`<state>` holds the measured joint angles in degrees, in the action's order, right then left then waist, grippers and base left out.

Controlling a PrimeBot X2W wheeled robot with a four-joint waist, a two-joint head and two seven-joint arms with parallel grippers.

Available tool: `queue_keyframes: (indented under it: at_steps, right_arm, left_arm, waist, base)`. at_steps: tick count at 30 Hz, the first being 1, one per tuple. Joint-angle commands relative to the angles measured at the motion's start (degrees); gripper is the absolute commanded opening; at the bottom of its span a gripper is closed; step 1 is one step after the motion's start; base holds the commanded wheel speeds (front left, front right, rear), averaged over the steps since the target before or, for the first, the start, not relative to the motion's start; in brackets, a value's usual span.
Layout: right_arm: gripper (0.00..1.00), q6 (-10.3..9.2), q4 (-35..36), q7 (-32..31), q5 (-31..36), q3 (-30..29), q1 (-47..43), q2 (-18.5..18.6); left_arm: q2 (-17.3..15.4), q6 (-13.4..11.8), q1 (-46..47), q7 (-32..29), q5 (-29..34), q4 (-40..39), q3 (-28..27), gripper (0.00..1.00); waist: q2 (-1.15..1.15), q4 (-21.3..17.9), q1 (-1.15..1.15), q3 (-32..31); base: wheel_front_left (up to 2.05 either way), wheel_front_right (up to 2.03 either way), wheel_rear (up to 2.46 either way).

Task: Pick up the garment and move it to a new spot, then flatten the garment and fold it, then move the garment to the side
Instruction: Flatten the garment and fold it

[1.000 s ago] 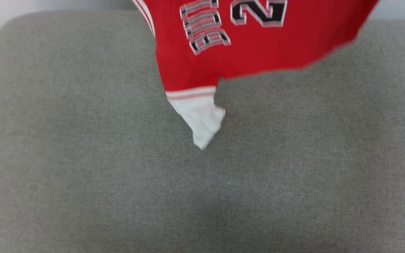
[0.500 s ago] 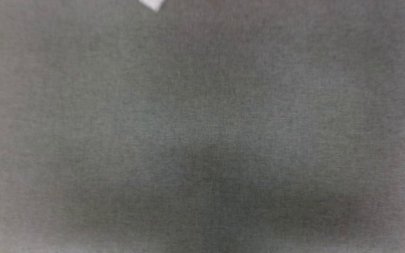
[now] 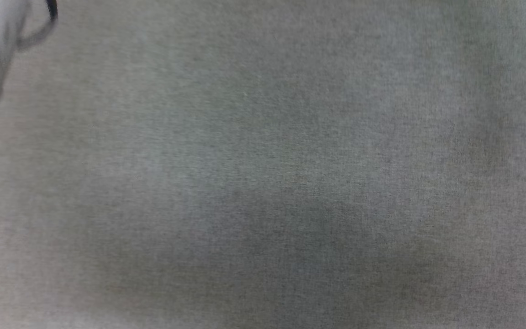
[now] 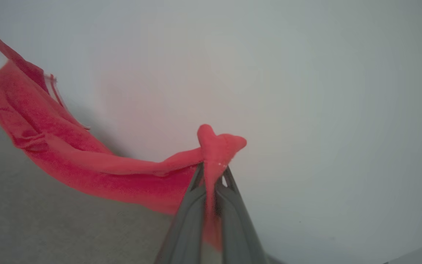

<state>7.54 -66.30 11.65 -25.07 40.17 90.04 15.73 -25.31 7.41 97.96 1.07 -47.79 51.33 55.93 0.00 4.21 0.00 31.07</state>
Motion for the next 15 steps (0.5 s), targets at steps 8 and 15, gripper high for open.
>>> queue_keyframes:
  at_steps: [8, 15]
  right_arm:
    - [0.0, -0.1, 14.9, -9.3, -15.2, 5.1, -18.6, 6.6]
    - [0.0, -0.11, 29.3, -16.7, -24.2, 4.7, -34.9, 16.4]
  left_arm:
    - [-8.3, -1.5, -18.8, -12.1, -8.9, -12.9, 4.4, 0.0]
    - [-16.9, -10.6, -35.3, -16.8, -13.0, -32.3, 6.9, 0.0]
  waist:
    - [0.0, 2.7, 0.0, -8.7]
    - [0.0, 2.5, 0.0, -12.4]
  base:
    - [0.0, 0.0, 0.0]
    - [0.0, 0.0, 0.0]
